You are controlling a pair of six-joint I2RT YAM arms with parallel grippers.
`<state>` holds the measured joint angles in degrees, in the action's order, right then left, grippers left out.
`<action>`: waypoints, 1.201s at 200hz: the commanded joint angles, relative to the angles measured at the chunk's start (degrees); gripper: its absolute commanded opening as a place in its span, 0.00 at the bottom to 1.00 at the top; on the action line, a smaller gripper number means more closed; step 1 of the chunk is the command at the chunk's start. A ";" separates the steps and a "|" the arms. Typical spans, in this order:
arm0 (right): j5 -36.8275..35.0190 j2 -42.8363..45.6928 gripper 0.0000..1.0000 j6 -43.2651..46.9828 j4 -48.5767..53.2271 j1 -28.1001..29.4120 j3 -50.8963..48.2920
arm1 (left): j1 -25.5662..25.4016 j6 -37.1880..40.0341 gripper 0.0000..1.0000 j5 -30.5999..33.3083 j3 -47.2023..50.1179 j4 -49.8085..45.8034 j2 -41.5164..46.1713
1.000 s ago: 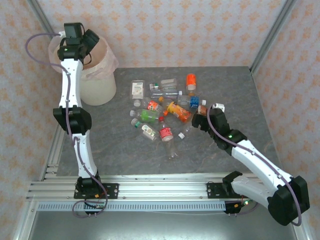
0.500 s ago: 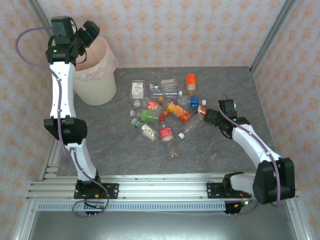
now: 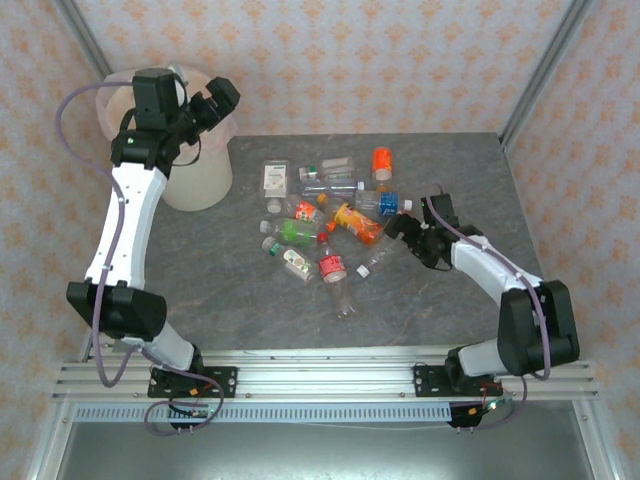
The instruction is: Put the plastic bottles in the bin
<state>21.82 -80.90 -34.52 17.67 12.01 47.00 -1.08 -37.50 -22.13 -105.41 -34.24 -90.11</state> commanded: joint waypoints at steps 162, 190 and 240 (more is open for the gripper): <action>-2.71 1.89 0.58 -11.09 -16.65 0.90 -10.45 | -18.40 3.85 1.00 1.03 19.49 12.97 8.45; -3.07 9.14 0.54 -6.82 -13.45 0.91 -11.16 | -23.49 6.56 1.00 1.59 18.96 13.16 4.99; 3.61 18.39 0.48 3.17 -9.59 0.81 -5.21 | -31.39 19.19 1.00 -4.44 11.76 7.27 -2.05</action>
<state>21.61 -65.04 -38.44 5.39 12.60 37.10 -29.45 -26.89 -21.54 -87.99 -23.90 -90.11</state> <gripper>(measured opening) 0.596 0.998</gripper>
